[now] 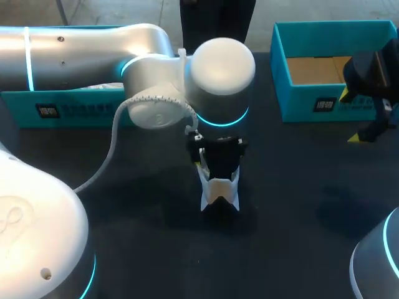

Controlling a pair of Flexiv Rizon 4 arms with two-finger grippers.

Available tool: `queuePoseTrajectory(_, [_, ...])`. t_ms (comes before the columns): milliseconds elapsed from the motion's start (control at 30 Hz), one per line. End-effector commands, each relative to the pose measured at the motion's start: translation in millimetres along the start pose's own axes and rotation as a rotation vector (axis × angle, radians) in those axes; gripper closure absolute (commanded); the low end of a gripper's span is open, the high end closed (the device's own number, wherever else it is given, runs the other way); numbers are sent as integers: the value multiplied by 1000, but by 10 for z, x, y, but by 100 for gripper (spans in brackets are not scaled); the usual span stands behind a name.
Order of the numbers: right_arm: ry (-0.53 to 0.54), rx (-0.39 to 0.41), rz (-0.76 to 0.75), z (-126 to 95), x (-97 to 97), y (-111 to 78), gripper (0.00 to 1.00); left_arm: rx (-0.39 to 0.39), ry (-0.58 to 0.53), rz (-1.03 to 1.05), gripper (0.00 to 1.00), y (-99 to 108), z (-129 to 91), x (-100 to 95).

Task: Take the shoe out of the shoebox, open the shoe tongue, remove and reinsert the insole, then place the shoe into the shoebox

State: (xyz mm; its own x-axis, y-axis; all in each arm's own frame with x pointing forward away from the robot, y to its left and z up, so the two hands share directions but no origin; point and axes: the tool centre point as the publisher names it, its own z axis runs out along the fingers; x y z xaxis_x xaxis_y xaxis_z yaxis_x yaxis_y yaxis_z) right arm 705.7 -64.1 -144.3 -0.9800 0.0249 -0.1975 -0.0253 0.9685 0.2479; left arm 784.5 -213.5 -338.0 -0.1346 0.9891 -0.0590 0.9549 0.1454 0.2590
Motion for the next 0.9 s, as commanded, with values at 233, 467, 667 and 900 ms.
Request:
queuePoseTrajectory(233, [4, 3, 0, 16, -23, 8, 0, 6, -9, 14, 0, 100, -252, 108])
queuePoseTrajectory(467, [4, 3, 0, 16, -23, 8, 0, 28, -3, 55, 0, 11, -433, 111])
queuePoseTrajectory(667, [4, 3, 0, 16, -23, 8, 0, 11, -18, 62, 0, 67, -562, 90])
queuePoseTrajectory(900, [4, 3, 0, 16, -23, 8, 0, -7, -29, 68, 16, 129, -666, 54])
